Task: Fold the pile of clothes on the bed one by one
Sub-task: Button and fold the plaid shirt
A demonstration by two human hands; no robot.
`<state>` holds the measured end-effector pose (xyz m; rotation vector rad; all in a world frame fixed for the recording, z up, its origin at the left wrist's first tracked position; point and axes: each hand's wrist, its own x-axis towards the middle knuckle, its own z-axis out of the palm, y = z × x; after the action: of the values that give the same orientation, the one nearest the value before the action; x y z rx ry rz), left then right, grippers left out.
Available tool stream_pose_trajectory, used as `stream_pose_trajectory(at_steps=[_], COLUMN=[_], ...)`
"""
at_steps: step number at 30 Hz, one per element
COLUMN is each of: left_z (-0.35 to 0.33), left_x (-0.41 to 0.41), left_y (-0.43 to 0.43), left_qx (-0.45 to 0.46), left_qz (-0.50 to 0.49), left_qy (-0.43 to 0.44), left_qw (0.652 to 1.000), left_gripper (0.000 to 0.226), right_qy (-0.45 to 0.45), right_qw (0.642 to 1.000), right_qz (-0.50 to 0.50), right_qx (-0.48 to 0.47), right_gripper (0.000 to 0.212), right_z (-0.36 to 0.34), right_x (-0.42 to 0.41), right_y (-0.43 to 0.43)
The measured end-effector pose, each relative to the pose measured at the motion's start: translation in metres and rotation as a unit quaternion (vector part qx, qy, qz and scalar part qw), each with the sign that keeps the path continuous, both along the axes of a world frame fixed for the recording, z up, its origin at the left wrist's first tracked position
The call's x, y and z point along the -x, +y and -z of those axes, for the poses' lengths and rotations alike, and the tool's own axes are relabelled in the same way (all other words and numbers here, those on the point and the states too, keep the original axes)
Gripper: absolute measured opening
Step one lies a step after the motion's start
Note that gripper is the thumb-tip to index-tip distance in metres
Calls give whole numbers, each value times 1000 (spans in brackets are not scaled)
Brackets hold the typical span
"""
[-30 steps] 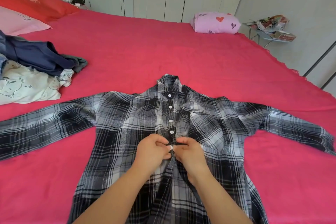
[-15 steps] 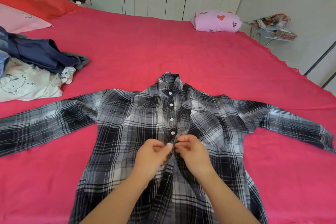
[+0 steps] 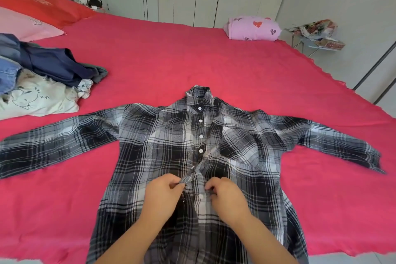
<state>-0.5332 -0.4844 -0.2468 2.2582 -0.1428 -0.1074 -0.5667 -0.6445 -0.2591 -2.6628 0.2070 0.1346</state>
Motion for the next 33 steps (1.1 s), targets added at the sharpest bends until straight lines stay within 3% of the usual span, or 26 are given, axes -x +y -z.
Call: stream_pose_trajectory(at_steps=[5, 8, 11, 14, 18, 22, 28, 33], left_z=[-3, -2, -2, -6, -9, -12, -20, -29], left_x=[6, 9, 12, 14, 16, 22, 35, 39], left_y=[2, -3, -7, -8, -7, -5, 1, 0], left_qx=[36, 105, 170, 211, 219, 176, 178, 164], left_qz=[-18, -36, -55, -46, -19, -1, 16, -31], left_qy=[6, 77, 139, 184, 224, 207, 198, 102], left_qw=[999, 991, 974, 959, 949, 962, 964, 981], left_gripper=[14, 13, 4, 10, 23, 18, 11, 20], right_qy=[-79, -56, -34, -22, 0, 23, 21, -12], right_qw=[996, 993, 993, 998, 985, 960, 955, 944], right_qz=[-28, -90, -88, -52, 41, 74, 80, 90], right_qx=[20, 45, 69, 11, -165, -268, -285, -318], right_gripper=[27, 24, 23, 8, 22, 15, 17, 13], right_z=[0, 1, 1, -3, -14, -26, -31, -40], right_x=[5, 7, 7, 7, 12, 20, 29, 35], right_y=[3, 11, 16, 17, 10, 3, 4, 8])
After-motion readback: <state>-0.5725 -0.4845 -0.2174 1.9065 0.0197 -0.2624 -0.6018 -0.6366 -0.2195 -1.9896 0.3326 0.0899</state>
